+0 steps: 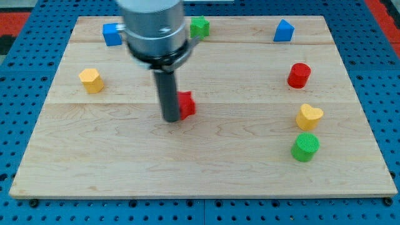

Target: Move red star right diagonally towards yellow heart

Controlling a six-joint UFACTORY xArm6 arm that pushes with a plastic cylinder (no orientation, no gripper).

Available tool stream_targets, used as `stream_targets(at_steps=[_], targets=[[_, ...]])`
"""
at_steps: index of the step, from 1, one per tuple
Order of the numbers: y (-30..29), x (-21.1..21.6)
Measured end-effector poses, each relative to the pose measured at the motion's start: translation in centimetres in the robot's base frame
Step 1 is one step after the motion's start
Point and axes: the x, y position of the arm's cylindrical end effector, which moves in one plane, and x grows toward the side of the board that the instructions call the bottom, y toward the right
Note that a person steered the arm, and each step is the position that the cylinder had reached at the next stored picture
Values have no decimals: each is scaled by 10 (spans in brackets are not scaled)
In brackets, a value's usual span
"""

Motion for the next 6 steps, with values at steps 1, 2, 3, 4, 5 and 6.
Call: stream_targets(at_steps=[1, 2, 3, 4, 5, 6], targets=[[13, -17], [4, -40], [-15, -51], [-41, -62], [0, -62], [48, -58]])
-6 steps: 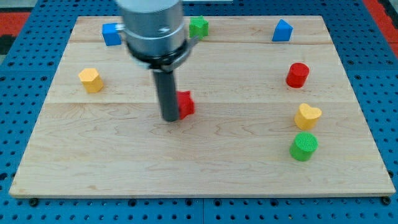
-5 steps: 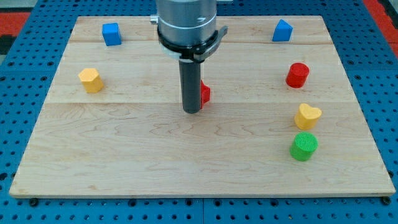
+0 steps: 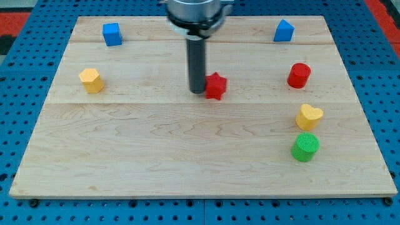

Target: Move red star right diagonally towards yellow heart

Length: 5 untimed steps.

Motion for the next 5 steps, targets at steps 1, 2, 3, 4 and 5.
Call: stream_targets(at_steps=[1, 2, 3, 4, 5], targets=[[18, -8], [-21, -32], [14, -34], [46, -25], [54, -10]])
